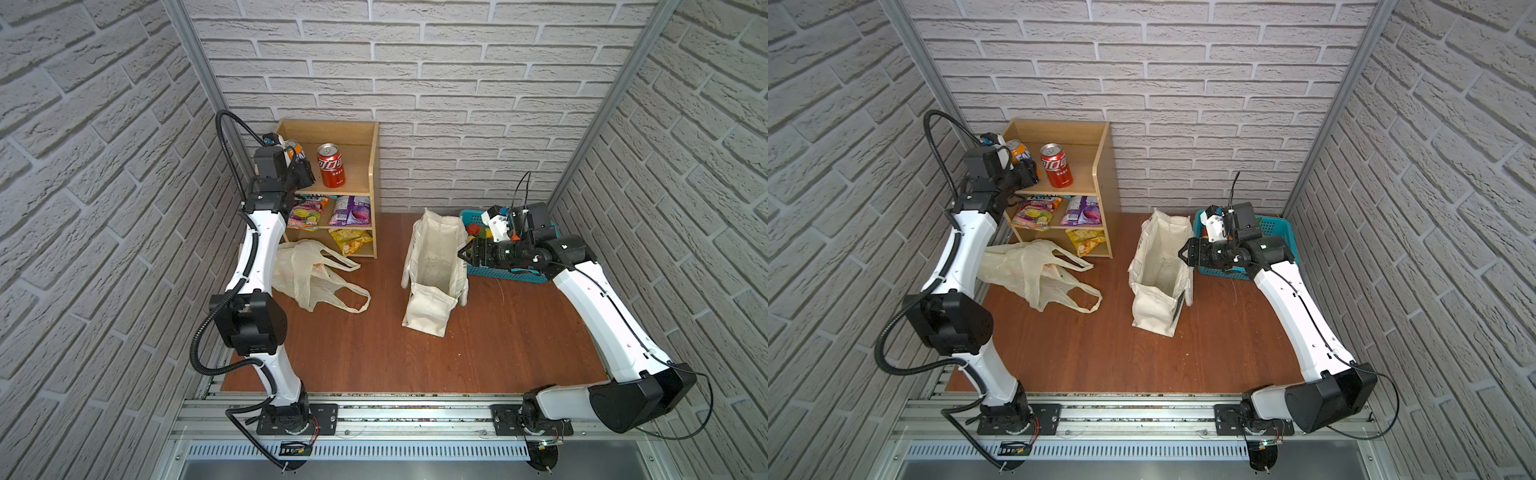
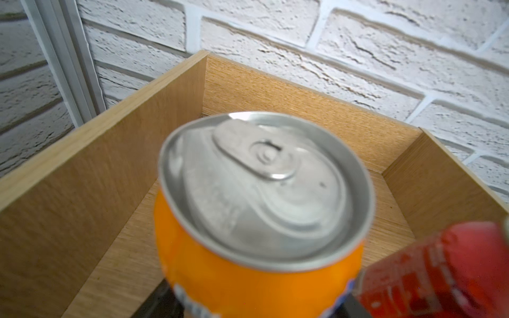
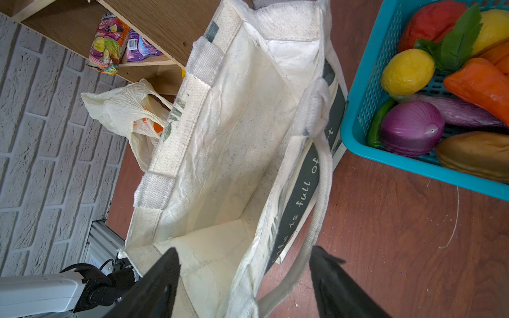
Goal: Place the mixed food into the grocery bags and tie them
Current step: 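Grasp the orange Fanta can with the left gripper and lift it, then carry the Fanta can into the tote and release it with the left gripper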
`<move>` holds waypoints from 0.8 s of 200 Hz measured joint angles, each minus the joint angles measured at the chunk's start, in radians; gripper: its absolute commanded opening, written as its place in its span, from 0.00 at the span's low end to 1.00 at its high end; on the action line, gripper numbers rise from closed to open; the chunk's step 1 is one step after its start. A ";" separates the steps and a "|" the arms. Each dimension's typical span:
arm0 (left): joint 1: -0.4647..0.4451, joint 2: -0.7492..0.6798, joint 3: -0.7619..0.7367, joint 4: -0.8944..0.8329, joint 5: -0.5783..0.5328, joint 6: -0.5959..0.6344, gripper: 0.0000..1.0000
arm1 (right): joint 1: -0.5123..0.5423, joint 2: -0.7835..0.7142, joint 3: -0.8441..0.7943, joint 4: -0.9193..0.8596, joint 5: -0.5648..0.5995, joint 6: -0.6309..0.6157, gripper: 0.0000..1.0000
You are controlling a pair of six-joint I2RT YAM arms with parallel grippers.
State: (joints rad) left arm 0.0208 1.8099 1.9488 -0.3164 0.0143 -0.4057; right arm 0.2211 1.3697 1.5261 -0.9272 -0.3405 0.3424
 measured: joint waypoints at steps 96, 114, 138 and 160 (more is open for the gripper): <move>-0.064 -0.243 -0.015 -0.080 -0.023 0.033 0.48 | -0.004 0.015 -0.016 0.003 0.027 -0.002 0.75; -0.153 -0.284 -0.014 -0.093 -0.033 0.058 0.47 | -0.009 0.015 -0.034 0.004 0.045 -0.002 0.75; -0.308 -0.306 -0.015 -0.113 -0.044 0.096 0.47 | -0.018 0.017 -0.056 0.012 0.061 0.002 0.75; -0.451 -0.306 -0.047 -0.118 -0.062 0.117 0.47 | -0.022 0.023 -0.064 0.020 0.068 0.007 0.74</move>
State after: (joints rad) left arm -0.4297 1.5043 1.9022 -0.4347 -0.0475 -0.2890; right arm 0.1993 1.3926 1.4616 -0.9073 -0.2726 0.3492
